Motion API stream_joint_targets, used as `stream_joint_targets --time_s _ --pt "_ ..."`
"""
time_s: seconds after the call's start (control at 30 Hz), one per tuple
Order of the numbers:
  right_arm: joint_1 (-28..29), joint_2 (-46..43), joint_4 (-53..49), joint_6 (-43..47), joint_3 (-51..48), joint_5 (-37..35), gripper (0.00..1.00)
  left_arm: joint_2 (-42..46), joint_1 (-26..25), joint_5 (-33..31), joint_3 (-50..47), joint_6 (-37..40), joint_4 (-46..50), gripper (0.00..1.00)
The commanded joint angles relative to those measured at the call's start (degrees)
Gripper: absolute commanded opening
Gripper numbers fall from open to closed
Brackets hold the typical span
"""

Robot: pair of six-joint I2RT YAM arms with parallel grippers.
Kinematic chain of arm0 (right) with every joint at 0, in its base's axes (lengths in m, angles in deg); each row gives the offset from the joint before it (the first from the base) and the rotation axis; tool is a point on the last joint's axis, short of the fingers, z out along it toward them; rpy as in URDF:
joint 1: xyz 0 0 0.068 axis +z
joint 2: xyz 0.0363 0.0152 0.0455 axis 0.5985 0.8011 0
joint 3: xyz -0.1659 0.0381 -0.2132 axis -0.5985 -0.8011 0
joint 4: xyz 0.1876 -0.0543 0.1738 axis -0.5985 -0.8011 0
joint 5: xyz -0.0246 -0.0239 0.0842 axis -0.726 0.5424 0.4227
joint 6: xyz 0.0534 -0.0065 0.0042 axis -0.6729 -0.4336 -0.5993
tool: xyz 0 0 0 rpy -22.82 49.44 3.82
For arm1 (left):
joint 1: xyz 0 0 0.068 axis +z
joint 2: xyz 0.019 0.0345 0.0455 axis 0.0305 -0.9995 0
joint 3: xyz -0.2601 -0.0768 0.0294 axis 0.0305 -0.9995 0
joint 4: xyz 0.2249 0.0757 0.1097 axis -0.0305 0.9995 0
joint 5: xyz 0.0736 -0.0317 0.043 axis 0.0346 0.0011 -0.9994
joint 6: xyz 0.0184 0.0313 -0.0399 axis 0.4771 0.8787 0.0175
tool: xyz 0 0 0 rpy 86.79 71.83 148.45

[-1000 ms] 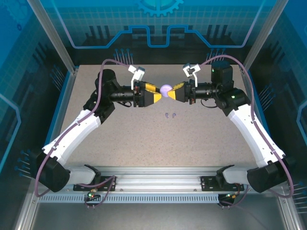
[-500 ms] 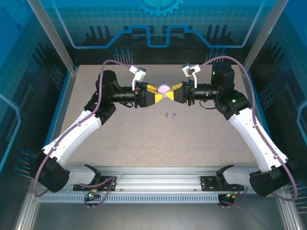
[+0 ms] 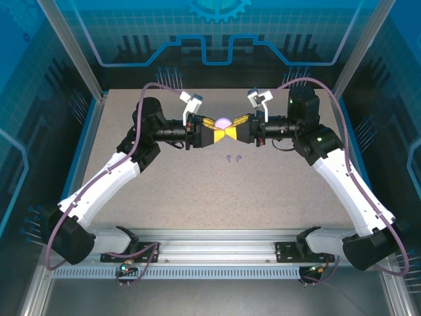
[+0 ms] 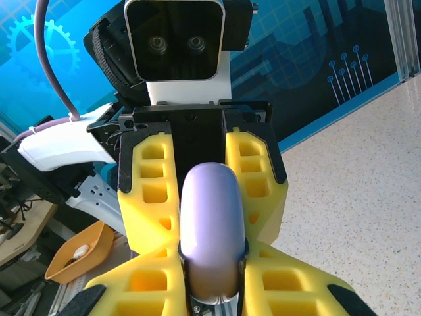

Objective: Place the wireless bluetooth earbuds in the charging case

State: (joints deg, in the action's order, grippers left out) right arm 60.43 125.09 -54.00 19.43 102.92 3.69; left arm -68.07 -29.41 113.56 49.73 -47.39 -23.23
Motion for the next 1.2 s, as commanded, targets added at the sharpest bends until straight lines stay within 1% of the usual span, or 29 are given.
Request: stream_joint_targets --time_s 0.0,0.13,0.33,0.53,0.67,0.7,0.73,0.83,0.87,0.9,0.97,1.03,1.1,1.17 --pt "1.5 -0.4 -2.1 2.0 1.9 0.3 0.13 0.6 -0.6 0.2 2.2 0.6 -1.0 0.30" --pt "1.9 -0.2 -4.8 3.8 2.5 0.2 0.13 0.8 -0.5 0.1 2.3 0.9 -0.8 0.30" --pt "2.5 0.4 -6.2 4.8 3.0 0.7 0.14 0.6 -0.5 0.2 2.6 0.9 -0.6 0.31" --pt "3.1 1.0 -7.3 5.8 3.6 0.8 0.14 0.5 -0.7 0.4 2.9 1.2 -0.2 0.30" --pt "3.4 1.6 -8.7 6.5 4.2 0.2 0.15 0.2 -1.0 0.9 3.2 1.9 0.7 0.12" --pt "3.5 1.7 -9.1 6.8 4.3 -0.2 0.16 0.1 -1.1 0.8 3.3 2.6 1.5 0.10" --pt "3.5 1.7 -9.5 7.0 4.4 -0.5 0.17 0.1 -1.1 0.4 3.5 3.1 2.4 0.10" --pt "3.5 1.1 -11.5 8.2 5.0 -3.0 0.22 0.1 -1.2 -1.5 4.0 5.9 5.9 0.08" --pt "3.5 1.0 -12.2 8.7 5.2 -3.8 0.25 0.1 -1.2 -1.7 3.7 7.1 6.2 0.06" --pt "3.5 0.7 -12.9 9.2 5.4 -4.8 0.32 0.2 -1.2 -1.9 3.3 8.3 6.2 0.04" --pt "3.5 0.5 -14.3 10.0 5.7 -6.9 0.35 0.5 -1.2 -2.8 2.5 10.2 6.2 0.02" --pt "3.4 0.0 -15.5 10.6 6.0 -8.9 0.41 0.8 -1.2 -3.1 1.5 11.9 5.6 0.01" --pt "3.3 -0.7 -16.5 11.4 6.1 -11.2 0.43 1.1 -1.1 -3.2 0.1 13.7 4.8 0.02" --pt "3.1 -1.6 -17.5 12.3 6.3 -13.0 0.48 0.9 -1.2 -3.7 -0.7 14.8 5.0 0.01"
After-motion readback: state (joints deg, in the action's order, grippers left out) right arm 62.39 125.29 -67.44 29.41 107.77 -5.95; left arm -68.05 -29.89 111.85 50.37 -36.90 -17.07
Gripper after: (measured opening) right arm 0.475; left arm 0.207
